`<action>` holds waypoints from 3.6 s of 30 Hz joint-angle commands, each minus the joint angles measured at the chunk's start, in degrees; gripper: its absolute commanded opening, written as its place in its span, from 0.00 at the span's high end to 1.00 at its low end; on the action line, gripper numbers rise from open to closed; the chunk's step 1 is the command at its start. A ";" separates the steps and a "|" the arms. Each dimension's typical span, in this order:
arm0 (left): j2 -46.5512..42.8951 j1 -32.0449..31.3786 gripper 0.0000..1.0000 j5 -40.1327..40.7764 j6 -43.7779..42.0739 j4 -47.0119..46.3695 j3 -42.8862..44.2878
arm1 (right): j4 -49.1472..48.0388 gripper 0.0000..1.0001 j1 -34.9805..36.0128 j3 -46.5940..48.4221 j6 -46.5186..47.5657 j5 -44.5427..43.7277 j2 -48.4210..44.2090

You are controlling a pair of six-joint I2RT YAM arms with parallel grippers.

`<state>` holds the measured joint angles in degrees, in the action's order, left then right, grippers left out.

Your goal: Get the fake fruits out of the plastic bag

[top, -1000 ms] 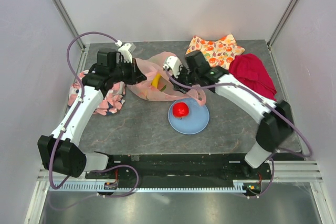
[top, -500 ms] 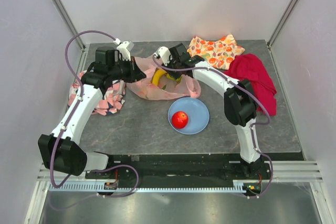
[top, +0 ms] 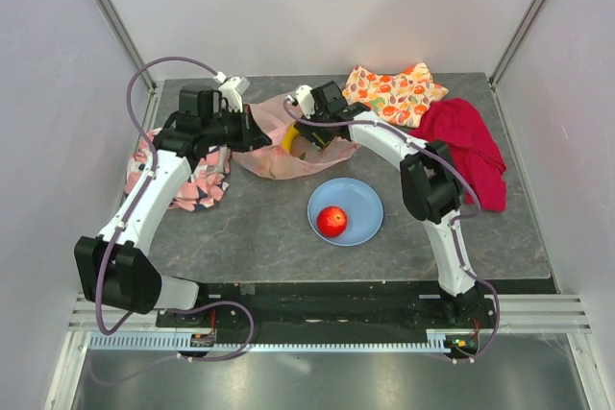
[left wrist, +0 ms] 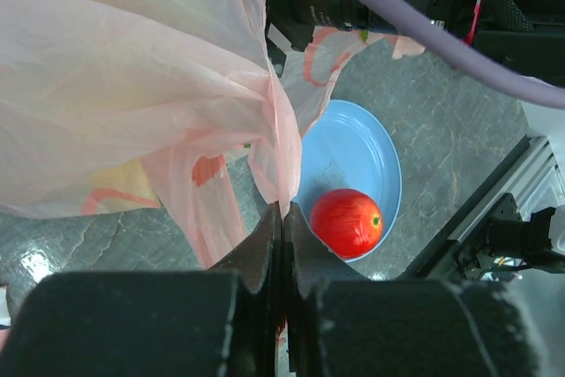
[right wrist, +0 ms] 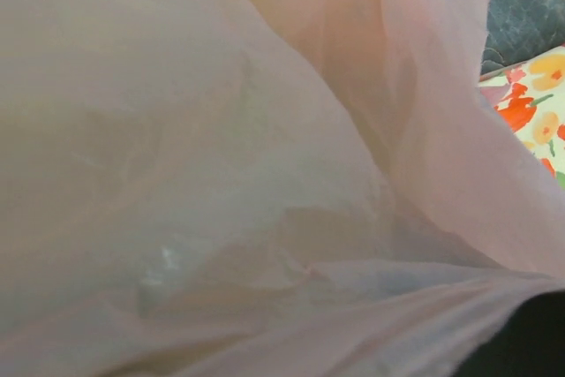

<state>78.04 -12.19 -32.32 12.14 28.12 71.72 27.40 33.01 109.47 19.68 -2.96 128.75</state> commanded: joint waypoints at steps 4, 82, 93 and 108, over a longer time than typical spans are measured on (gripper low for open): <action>1.59 0.32 0.99 -2.31 1.22 -1.58 2.54 | -2.09 0.19 -0.14 2.68 1.67 -2.57 3.61; 3.26 -0.47 0.98 -1.52 -3.00 0.53 6.06 | 7.24 0.56 -4.28 -25.81 16.44 15.18 -34.91; 2.73 -0.38 0.99 -0.73 -3.35 1.15 5.97 | 2.58 0.50 -0.50 -11.31 17.14 19.66 -17.05; 4.84 -0.47 0.98 -1.52 -6.25 2.56 9.14 | 2.40 0.56 -8.66 -10.75 8.80 -4.24 -9.98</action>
<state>82.89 -12.40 -33.10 8.62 30.57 78.65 30.22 30.35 105.10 31.59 2.28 124.16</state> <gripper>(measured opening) 0.032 0.444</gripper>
